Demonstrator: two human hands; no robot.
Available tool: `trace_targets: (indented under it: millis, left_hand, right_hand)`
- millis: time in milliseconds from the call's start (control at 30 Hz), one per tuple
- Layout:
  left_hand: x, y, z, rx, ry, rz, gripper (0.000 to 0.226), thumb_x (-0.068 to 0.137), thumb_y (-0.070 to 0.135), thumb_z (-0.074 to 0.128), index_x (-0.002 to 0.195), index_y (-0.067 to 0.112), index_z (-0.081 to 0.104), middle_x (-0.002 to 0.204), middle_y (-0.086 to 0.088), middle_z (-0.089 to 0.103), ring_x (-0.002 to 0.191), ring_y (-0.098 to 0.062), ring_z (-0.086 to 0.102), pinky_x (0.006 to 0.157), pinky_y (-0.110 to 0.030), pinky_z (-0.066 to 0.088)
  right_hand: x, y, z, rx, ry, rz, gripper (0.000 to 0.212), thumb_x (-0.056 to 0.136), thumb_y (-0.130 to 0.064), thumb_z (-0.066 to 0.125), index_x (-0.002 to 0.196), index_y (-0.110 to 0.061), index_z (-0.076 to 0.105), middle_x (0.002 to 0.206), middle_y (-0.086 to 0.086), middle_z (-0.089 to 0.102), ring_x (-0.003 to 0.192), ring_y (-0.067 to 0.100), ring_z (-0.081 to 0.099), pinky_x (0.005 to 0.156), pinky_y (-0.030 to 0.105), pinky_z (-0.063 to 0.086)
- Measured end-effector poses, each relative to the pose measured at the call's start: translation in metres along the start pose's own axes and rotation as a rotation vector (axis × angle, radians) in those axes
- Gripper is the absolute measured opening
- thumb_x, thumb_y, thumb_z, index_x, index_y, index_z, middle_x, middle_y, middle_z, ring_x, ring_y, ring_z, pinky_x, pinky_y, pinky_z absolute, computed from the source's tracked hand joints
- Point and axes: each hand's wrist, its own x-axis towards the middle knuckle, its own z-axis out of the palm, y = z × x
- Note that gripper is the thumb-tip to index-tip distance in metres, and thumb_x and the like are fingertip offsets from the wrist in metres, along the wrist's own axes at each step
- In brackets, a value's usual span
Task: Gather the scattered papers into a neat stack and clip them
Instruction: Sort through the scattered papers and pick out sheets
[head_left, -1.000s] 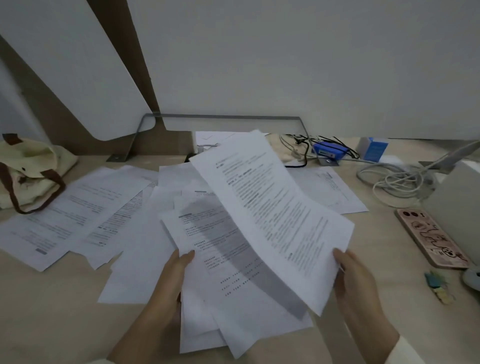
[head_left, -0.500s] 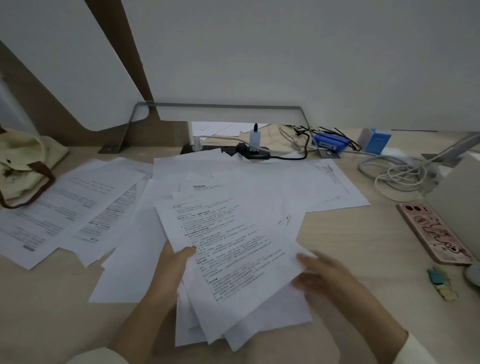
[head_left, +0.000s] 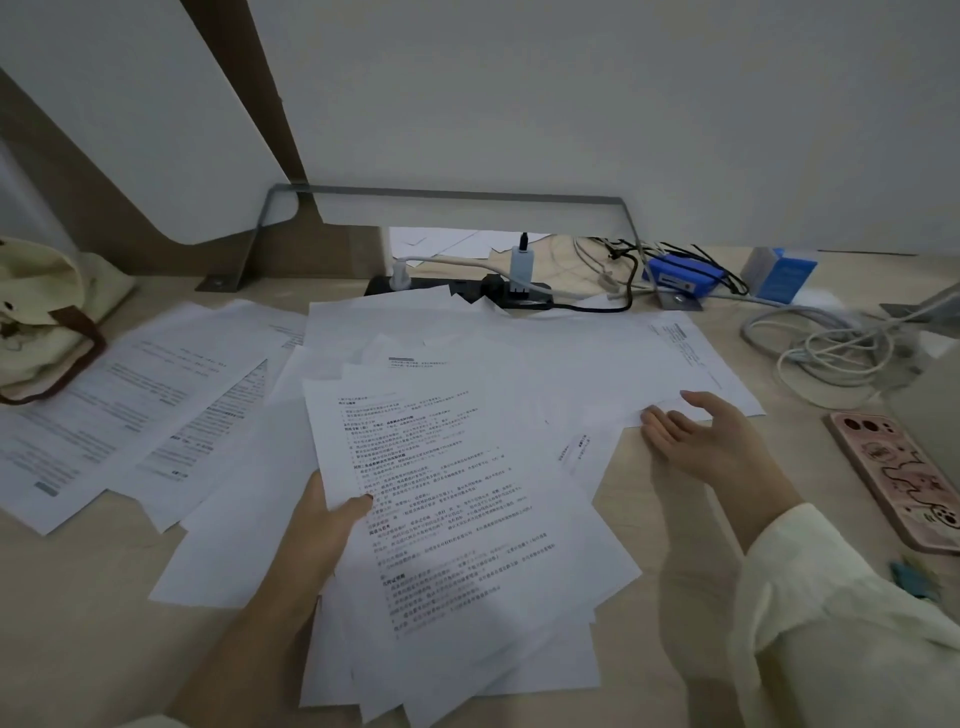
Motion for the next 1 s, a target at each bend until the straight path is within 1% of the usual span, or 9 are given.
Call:
trace_targets:
  millis: [100,200,267,367,433,500,667,833,1000]
  left_hand:
    - [-0.003,0.004,-0.003,-0.002,-0.009,0.008,0.039,0.089,0.0,0.054,0.121,0.021,0.049,0.103,0.003,0.06,0.089,-0.01,0.057,0.083,-0.031,0.044]
    - [-0.004,0.006,-0.002,0.0,-0.012,0.007,0.037,0.089,0.002,0.054,0.118,0.024,0.047,0.1,0.007,0.059,0.09,-0.01,0.057,0.084,-0.03,0.043]
    - [-0.003,0.005,-0.002,0.004,-0.008,0.014,0.038,0.088,0.003,0.056,0.118,0.025,0.048,0.102,0.006,0.06,0.091,-0.01,0.058,0.079,-0.028,0.045]
    - [-0.003,0.005,-0.002,-0.004,-0.003,0.009,0.041,0.084,0.01,0.064,0.118,0.026,0.048,0.102,0.007,0.06,0.09,-0.006,0.057,0.077,-0.028,0.046]
    - [-0.003,0.006,-0.001,-0.002,0.004,0.008,0.039,0.087,0.006,0.06,0.119,0.025,0.048,0.104,0.003,0.06,0.089,-0.007,0.057,0.083,-0.032,0.045]
    - [-0.003,0.006,0.0,-0.001,0.007,0.015,0.038,0.089,0.004,0.056,0.121,0.024,0.048,0.101,0.006,0.061,0.088,-0.006,0.057,0.08,-0.03,0.045]
    - [-0.004,0.005,-0.001,0.013,0.016,0.001,0.041,0.089,0.006,0.056,0.127,0.019,0.048,0.112,-0.003,0.06,0.093,-0.014,0.059,0.081,-0.031,0.046]
    - [-0.006,0.005,-0.001,0.033,0.005,-0.003,0.043,0.09,0.006,0.054,0.131,0.018,0.047,0.116,-0.004,0.059,0.101,-0.022,0.057,0.089,-0.035,0.044]
    - [-0.008,0.007,0.0,0.011,-0.001,-0.014,0.043,0.091,0.004,0.053,0.13,0.019,0.048,0.114,-0.003,0.059,0.098,-0.019,0.058,0.089,-0.033,0.044]
  right_hand:
    - [0.009,-0.002,0.007,-0.034,0.008,0.001,0.04,0.09,-0.013,0.052,0.126,-0.002,0.039,0.099,0.011,0.053,0.11,0.02,0.054,0.1,0.027,0.044]
    - [0.017,0.0,0.013,-0.254,0.04,-0.077,0.006,0.088,-0.013,0.053,0.084,-0.012,0.049,0.066,0.008,0.046,0.055,0.011,0.052,0.054,0.013,0.048]
    - [0.024,0.002,0.015,-0.35,0.086,-0.171,0.015,0.088,-0.011,0.054,0.075,-0.011,0.048,0.062,0.003,0.042,0.034,0.007,0.042,0.04,0.014,0.041]
    - [0.028,0.005,0.02,-0.457,0.057,-0.25,0.006,0.089,-0.012,0.057,0.093,-0.008,0.054,0.081,0.005,0.051,0.063,0.012,0.054,0.059,0.018,0.05]
    - [0.03,0.01,0.021,-0.494,-0.006,-0.243,0.014,0.09,-0.011,0.055,0.103,-0.006,0.052,0.088,0.007,0.057,0.074,0.017,0.058,0.059,0.021,0.056]
    - [0.028,0.015,0.022,-0.51,-0.028,-0.237,0.006,0.092,-0.006,0.051,0.096,-0.006,0.054,0.086,0.008,0.059,0.071,0.02,0.063,0.051,0.02,0.057]
    - [0.02,0.018,0.018,-0.566,0.066,-0.425,0.028,0.087,0.007,0.046,0.063,-0.006,0.046,0.07,0.014,0.056,0.04,0.011,0.063,0.046,0.021,0.056]
    - [-0.007,0.013,0.01,-0.66,0.139,-0.726,0.029,0.085,0.002,0.049,0.06,-0.011,0.055,0.068,0.007,0.056,0.067,0.021,0.059,0.074,0.031,0.056]
    - [-0.05,0.0,0.015,-0.619,0.076,-1.009,0.024,0.089,-0.006,0.047,0.081,-0.023,0.062,0.074,-0.004,0.06,0.074,0.012,0.056,0.075,0.03,0.051]
